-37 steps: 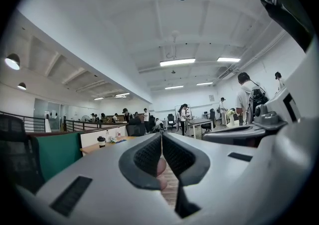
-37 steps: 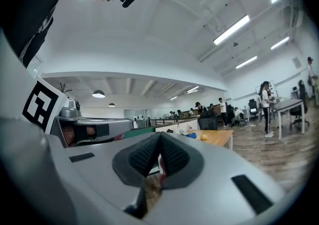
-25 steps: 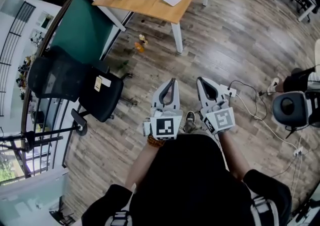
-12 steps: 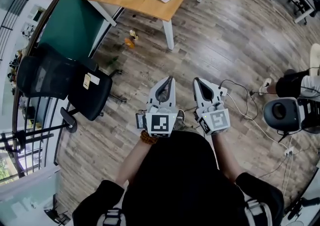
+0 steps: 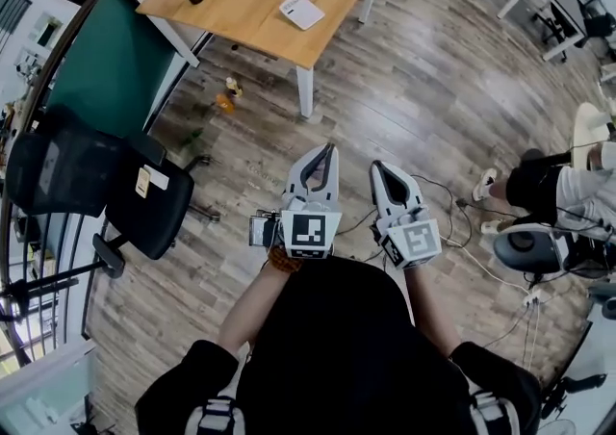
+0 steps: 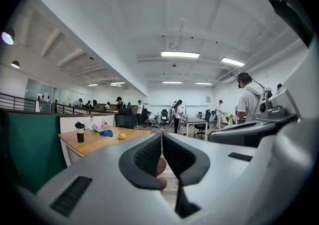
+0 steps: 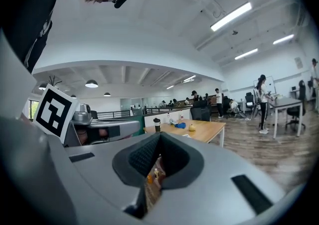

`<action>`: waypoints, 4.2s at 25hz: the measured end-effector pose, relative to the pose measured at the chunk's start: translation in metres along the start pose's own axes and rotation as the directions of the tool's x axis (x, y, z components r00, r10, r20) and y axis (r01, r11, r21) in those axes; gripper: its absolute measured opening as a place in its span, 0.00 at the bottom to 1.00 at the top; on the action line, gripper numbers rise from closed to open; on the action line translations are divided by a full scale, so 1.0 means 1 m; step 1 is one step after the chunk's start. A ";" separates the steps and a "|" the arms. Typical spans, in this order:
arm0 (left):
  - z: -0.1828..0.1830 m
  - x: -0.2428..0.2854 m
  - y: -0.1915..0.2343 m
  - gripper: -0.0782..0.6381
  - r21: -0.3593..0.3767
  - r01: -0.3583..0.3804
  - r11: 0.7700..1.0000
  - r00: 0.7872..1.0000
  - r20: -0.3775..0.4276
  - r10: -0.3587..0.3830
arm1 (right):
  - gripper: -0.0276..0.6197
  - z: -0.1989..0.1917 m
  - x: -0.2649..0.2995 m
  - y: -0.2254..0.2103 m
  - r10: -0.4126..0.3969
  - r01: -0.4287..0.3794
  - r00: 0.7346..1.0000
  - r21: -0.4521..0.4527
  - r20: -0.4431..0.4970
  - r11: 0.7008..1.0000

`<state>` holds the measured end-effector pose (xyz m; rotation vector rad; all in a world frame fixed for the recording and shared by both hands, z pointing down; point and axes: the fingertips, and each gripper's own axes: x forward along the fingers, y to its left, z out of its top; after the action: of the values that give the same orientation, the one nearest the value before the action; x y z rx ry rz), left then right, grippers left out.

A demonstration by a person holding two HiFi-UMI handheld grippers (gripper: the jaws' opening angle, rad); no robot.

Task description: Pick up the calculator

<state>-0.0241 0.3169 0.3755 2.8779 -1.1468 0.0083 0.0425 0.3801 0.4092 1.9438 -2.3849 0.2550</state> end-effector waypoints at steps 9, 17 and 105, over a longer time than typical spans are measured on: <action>-0.006 0.070 0.065 0.15 -0.039 -0.003 0.999 1.000 -0.030 0.001 | 0.05 0.023 0.089 -0.029 -0.014 0.014 1.000 -0.018 -0.022 1.000; 0.000 0.123 0.114 0.15 -0.031 0.049 0.998 0.998 -0.044 -0.050 | 0.05 0.049 0.159 -0.044 -0.070 0.069 0.998 -0.007 -0.002 0.998; -0.295 0.486 0.322 0.41 0.114 0.191 0.975 0.738 -0.672 -0.065 | 0.08 -0.026 0.571 -0.273 0.224 -0.267 0.874 -0.039 -0.431 0.963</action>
<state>0.1111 -0.2382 0.6932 2.6723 -0.8165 1.0944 0.1902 -0.2211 0.5433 1.3634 -2.2885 0.5047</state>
